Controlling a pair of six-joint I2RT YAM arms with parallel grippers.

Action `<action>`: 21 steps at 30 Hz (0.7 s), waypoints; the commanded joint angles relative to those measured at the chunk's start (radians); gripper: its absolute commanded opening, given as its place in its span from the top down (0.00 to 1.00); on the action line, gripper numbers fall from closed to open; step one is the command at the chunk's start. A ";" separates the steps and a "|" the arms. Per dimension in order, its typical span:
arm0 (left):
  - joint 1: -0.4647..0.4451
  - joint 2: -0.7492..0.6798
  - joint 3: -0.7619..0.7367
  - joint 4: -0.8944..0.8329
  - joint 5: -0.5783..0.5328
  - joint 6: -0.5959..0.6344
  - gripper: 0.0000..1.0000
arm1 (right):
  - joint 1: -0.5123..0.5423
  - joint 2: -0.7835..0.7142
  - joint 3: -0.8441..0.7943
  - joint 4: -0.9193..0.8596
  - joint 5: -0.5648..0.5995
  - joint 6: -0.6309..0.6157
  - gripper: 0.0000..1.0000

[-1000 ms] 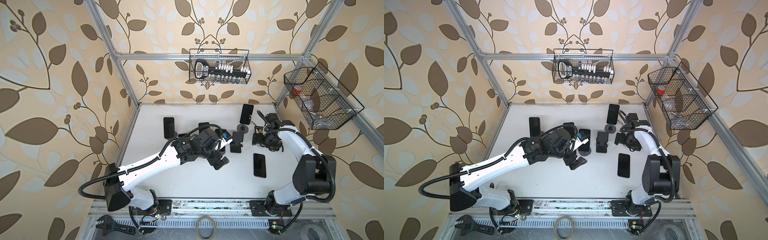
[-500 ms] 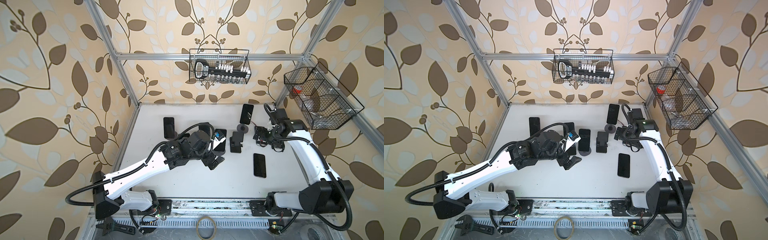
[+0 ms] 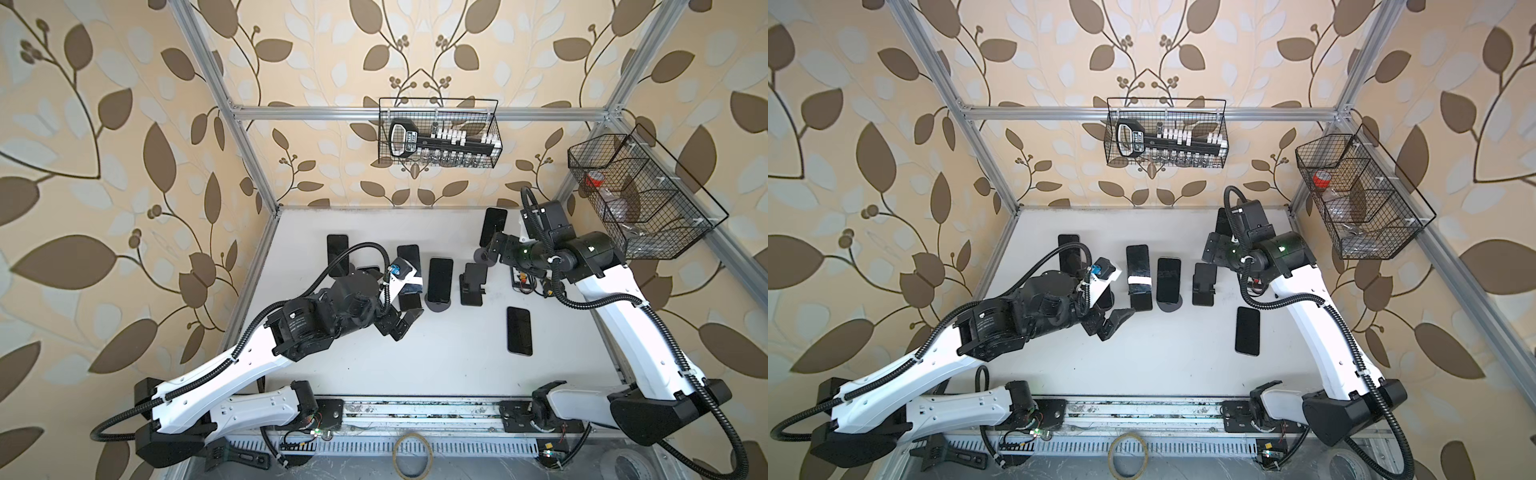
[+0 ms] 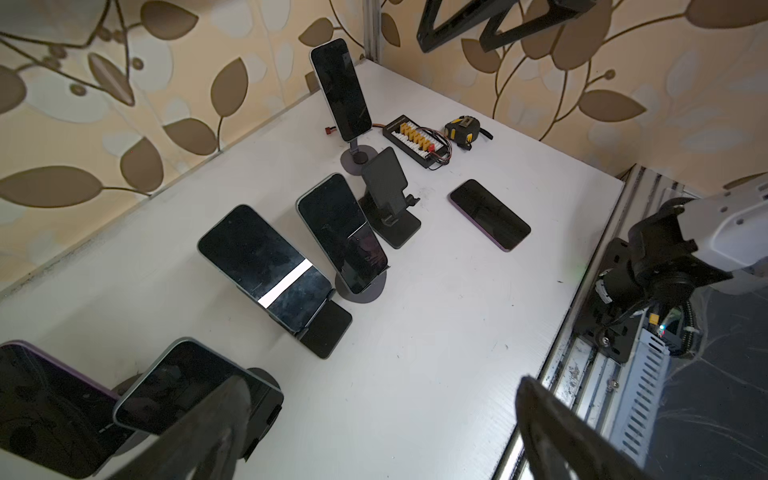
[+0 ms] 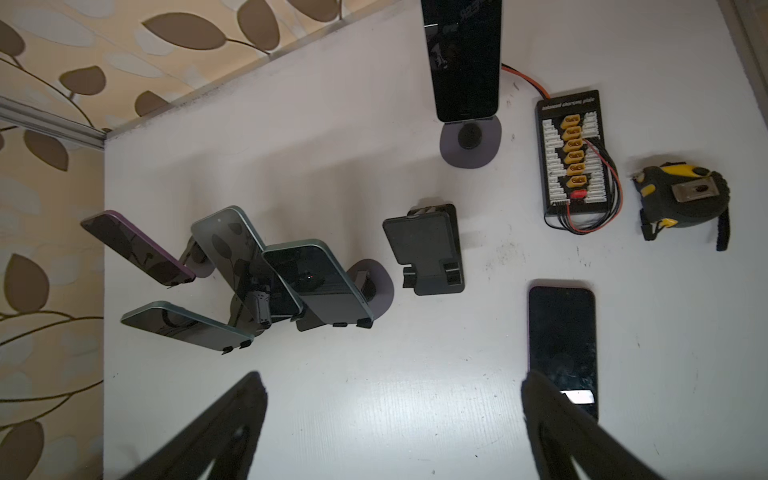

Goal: Remove the phone from the phone stand
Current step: 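Raise both grippers off the laid phones and swing them back over the stands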

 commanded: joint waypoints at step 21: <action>0.007 -0.255 0.015 -0.350 -0.275 -0.380 0.01 | 0.331 0.343 0.408 0.058 0.173 -0.024 0.07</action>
